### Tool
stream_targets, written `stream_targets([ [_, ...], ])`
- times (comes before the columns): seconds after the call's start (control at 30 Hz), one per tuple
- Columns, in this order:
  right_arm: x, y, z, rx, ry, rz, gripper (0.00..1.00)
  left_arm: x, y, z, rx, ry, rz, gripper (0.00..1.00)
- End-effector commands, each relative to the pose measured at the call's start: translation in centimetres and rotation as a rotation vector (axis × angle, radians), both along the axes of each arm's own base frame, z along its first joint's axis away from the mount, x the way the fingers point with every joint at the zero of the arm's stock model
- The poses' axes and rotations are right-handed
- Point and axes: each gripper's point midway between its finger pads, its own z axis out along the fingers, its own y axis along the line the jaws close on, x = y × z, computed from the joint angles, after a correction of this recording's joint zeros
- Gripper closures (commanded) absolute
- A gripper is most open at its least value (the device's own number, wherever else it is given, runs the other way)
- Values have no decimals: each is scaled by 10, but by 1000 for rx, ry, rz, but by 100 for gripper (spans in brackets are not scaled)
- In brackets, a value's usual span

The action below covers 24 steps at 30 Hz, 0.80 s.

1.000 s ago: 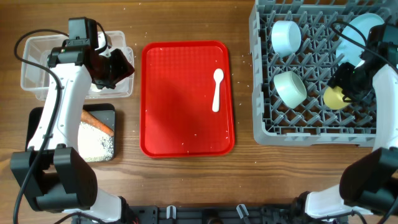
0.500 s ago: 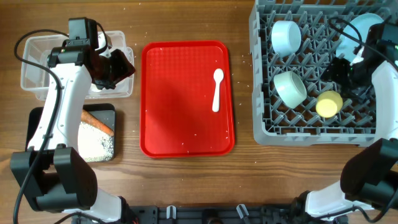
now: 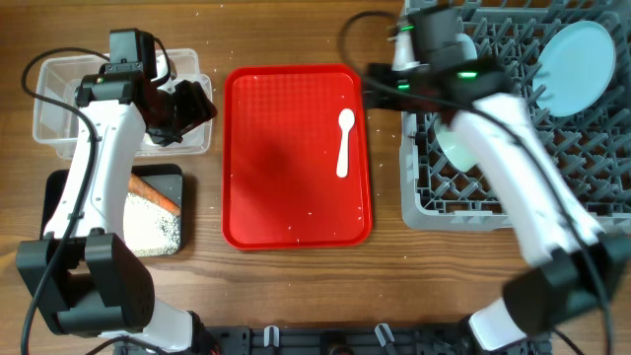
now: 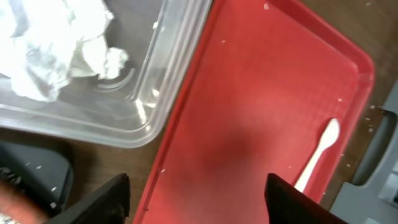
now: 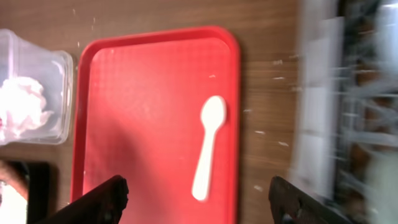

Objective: Sort waste into correct bins and load items into the dishwasher rack
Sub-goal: 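Reach the right gripper to the white spoon on the red tray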

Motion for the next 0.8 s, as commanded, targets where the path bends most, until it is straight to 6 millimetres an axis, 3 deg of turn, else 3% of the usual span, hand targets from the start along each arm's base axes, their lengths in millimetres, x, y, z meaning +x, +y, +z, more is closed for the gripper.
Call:
stream_targets([
  [0.0, 20, 26, -61, -38, 75, -75, 27, -3, 9, 7, 49, -10, 13, 27],
  [0.1, 30, 34, -108, -45, 141, -106, 27, -5, 9, 6, 49, 0, 11, 26],
  [0.23, 36, 38, -148, -54, 190, -108, 27, -6, 9, 6, 48, 4, 11, 27],
  [0.37, 36, 46, -165, -28, 218, -89, 30, -6, 9, 5, 48, 6, 11, 27],
  [0.77, 33, 45, -217, -37, 306, -159, 35, -5, 9, -9, 46, 46, 10, 28],
])
